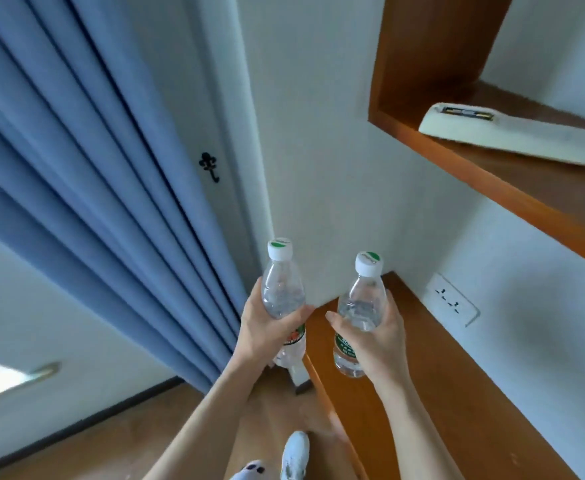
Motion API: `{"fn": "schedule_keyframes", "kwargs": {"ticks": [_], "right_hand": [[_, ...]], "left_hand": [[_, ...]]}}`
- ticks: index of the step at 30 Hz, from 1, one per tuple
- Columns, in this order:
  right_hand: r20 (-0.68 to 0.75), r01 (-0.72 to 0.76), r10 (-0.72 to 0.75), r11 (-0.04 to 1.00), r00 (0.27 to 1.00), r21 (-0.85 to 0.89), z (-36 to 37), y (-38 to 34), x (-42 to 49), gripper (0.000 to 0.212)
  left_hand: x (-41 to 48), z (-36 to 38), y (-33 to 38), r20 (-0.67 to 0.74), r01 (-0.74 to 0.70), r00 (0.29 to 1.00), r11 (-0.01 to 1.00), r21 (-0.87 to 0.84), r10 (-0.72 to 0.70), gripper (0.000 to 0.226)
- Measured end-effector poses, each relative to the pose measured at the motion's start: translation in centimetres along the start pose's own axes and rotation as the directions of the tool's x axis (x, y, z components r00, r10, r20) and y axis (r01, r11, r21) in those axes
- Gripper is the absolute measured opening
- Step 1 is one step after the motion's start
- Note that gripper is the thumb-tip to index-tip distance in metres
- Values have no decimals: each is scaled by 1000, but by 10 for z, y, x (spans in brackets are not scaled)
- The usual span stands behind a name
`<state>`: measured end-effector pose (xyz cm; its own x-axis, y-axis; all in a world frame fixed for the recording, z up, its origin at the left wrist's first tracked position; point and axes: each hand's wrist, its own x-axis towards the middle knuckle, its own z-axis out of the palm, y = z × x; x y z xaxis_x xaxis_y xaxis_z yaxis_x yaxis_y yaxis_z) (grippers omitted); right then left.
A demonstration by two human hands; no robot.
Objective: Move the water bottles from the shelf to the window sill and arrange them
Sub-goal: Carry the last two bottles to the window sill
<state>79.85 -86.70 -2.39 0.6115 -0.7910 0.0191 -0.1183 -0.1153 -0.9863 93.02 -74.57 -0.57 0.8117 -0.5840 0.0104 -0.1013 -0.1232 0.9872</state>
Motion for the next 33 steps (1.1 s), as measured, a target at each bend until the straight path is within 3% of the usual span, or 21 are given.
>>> {"fn": "schedule_keyframes", "kwargs": {"ticks": [7, 13, 17, 25, 33], "right_hand": [[337, 69, -77, 997, 938, 37, 104, -22, -28, 52], [573, 135, -135, 990, 808, 44, 200, -45, -66, 48], [691, 214, -203, 974, 693, 72, 266, -58, -97, 48], [849, 275, -231, 956, 476, 106, 402, -69, -168, 51], [885, 313, -258, 940, 387, 137, 563, -107, -214, 55]], "left_hand": [[-61, -106, -17, -350, 120, 931, 992, 31, -102, 48], [-121, -197, -27, -620, 153, 774, 988, -12, -127, 65], [-161, -252, -33, -762, 164, 633, 986, -42, -138, 58], [-227, -374, -69, -910, 242, 393, 969, -39, -134, 57], [-237, -528, -94, -947, 241, 298, 969, -46, -119, 65]]}}
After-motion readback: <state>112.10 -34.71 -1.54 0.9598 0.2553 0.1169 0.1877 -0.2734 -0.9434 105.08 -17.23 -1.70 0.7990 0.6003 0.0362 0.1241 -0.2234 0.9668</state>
